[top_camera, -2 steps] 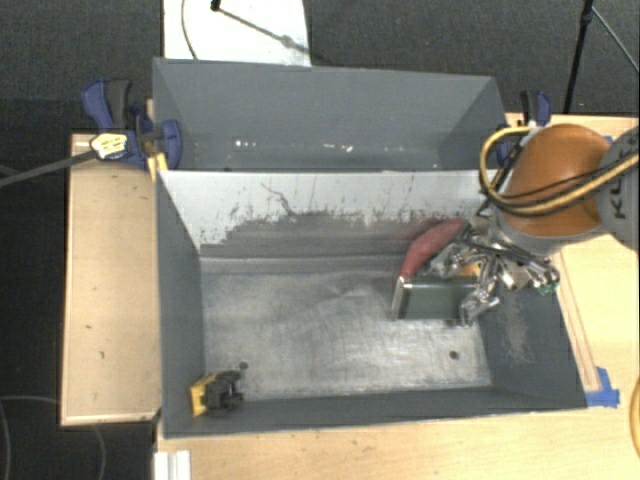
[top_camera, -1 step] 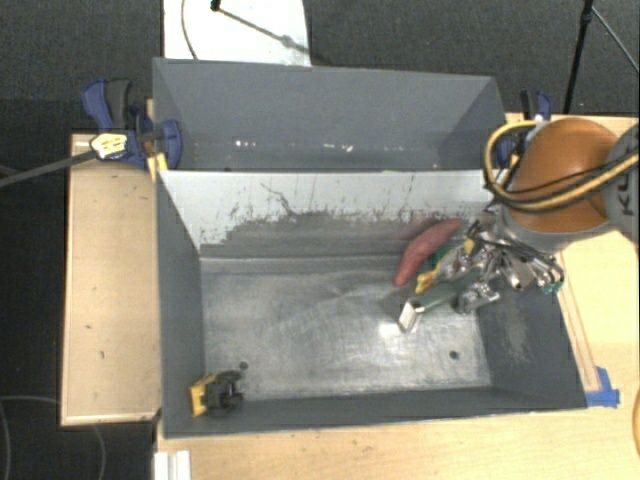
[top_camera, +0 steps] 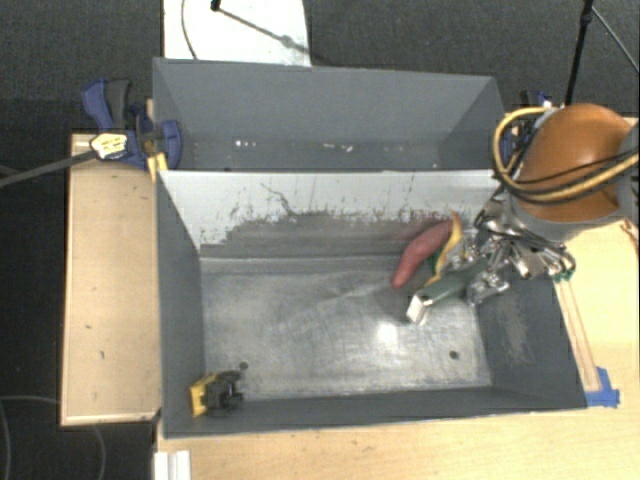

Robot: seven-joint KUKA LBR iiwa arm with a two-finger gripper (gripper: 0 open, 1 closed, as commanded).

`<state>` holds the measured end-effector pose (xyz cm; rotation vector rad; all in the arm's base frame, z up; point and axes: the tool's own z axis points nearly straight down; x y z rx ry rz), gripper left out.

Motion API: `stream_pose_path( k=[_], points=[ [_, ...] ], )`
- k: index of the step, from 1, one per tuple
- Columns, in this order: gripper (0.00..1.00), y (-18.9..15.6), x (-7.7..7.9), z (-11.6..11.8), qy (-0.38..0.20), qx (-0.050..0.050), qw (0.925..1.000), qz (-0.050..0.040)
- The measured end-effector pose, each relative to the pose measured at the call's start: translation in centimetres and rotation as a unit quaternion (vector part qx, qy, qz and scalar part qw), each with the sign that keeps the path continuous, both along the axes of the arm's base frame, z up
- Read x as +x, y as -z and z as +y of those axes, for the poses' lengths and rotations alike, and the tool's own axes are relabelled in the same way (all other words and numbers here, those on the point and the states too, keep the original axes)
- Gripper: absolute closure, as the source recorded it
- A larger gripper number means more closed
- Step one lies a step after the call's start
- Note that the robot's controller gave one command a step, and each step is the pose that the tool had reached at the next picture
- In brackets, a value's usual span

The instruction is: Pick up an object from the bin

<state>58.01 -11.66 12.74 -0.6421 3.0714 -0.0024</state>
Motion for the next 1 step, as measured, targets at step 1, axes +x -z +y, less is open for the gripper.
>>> stream_pose_path(
  k=[1],
  points=[
    [1.00, -4.99, -2.15, -0.34, -0.111, 0.002, 0.9938, 0.0046]
  ],
)
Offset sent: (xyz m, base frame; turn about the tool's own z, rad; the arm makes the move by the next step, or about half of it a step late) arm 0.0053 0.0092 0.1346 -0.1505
